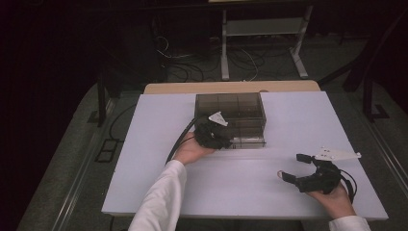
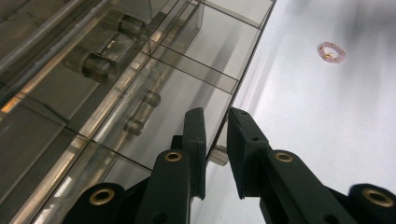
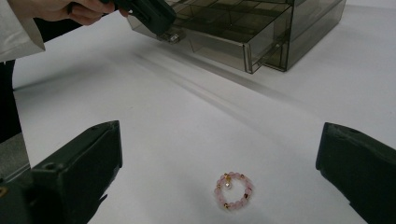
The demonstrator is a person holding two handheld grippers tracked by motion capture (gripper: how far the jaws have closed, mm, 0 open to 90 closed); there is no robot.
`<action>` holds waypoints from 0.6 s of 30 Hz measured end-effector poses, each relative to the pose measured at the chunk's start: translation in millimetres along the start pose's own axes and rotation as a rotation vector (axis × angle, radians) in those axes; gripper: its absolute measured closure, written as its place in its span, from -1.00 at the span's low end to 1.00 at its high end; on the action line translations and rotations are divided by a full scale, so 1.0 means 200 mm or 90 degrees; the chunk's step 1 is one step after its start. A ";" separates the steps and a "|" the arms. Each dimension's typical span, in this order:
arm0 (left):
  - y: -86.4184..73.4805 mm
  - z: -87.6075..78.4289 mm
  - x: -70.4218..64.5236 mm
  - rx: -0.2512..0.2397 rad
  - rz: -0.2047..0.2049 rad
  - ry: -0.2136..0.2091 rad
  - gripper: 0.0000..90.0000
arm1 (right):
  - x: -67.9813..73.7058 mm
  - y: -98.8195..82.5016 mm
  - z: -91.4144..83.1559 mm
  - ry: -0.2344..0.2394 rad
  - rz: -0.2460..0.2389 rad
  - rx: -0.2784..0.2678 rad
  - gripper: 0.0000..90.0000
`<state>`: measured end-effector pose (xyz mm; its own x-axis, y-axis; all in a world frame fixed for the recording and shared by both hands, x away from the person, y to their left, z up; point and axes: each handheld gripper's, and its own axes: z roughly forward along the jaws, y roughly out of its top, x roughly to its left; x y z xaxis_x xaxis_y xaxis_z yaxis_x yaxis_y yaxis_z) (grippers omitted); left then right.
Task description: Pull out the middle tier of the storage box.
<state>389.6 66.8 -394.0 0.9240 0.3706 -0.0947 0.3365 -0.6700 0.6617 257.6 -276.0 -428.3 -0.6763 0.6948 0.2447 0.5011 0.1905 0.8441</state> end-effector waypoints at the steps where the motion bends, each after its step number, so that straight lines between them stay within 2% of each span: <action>1: 0.00 0.00 0.00 -0.003 -0.001 0.001 0.68 | 0.00 0.00 0.00 0.000 0.001 0.000 -1.00; 18: -0.03 0.00 -0.04 -0.009 -0.003 -0.014 0.68 | 0.00 0.00 0.00 0.002 0.002 -0.002 -1.00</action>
<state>379.3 67.9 -397.8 0.9264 0.3591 -0.1136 0.3379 -0.6590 0.6720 258.5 -276.2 -428.5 -0.6762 0.6937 0.2482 0.5014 0.1864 0.8449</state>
